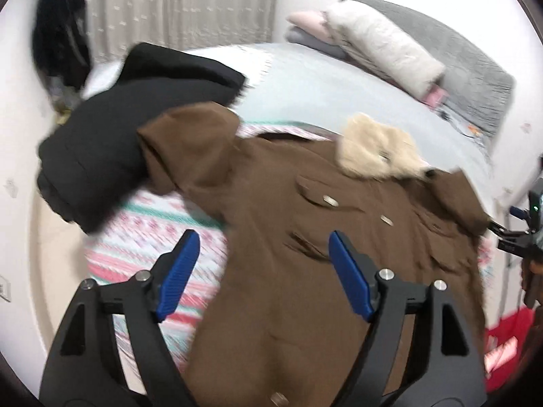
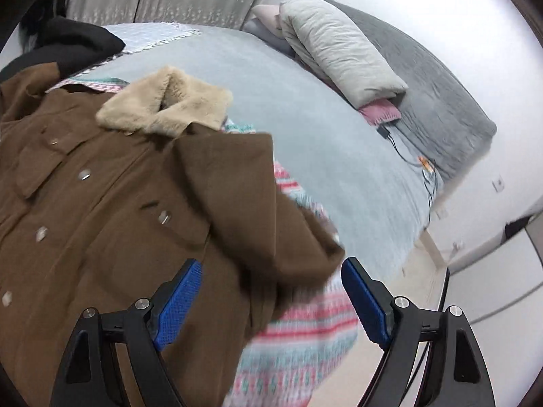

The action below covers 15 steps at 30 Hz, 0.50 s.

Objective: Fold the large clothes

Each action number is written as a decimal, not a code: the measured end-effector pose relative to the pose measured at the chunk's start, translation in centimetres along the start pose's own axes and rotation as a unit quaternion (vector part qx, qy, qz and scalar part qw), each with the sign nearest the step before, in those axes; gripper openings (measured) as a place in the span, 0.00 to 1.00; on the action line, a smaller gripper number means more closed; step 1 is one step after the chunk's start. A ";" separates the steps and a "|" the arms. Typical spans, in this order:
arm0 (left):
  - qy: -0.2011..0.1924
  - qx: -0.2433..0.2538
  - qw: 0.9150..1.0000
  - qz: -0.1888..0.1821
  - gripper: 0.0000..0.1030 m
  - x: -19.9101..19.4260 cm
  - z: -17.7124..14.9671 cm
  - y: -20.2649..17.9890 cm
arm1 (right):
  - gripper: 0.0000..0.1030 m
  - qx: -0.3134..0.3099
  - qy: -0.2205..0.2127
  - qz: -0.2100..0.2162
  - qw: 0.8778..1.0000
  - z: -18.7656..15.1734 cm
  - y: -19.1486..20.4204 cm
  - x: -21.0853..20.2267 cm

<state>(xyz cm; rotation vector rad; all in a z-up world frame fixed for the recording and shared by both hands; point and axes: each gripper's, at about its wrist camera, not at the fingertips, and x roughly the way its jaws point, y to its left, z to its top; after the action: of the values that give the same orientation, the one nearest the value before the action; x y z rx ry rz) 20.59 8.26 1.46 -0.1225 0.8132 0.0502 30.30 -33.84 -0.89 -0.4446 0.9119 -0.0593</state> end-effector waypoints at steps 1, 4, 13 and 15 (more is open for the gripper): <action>-0.004 -0.002 1.000 0.008 0.77 0.6 0.7 0.7 | 0.83 -0.001 0.003 0.002 1.000 0.6 0.0 1.0; -0.013 -0.027 0.998 0.047 0.77 2.6 3.2 3.5 | 0.83 0.002 0.015 0.011 1.000 2.1 0.6 4.9; -0.013 -0.092 0.992 0.086 0.77 6.7 5.5 10.7 | 0.05 0.109 0.019 0.110 0.988 2.8 -3.6 7.4; -0.010 -0.102 0.991 0.081 0.77 7.5 5.5 11.0 | 0.05 0.176 -0.009 0.109 0.978 3.0 -7.4 5.6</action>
<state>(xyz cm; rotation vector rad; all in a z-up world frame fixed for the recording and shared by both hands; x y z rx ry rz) 28.69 19.82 -1.22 -0.2478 0.7950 0.2878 37.05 -40.85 -0.60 -0.0154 0.9062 -0.0155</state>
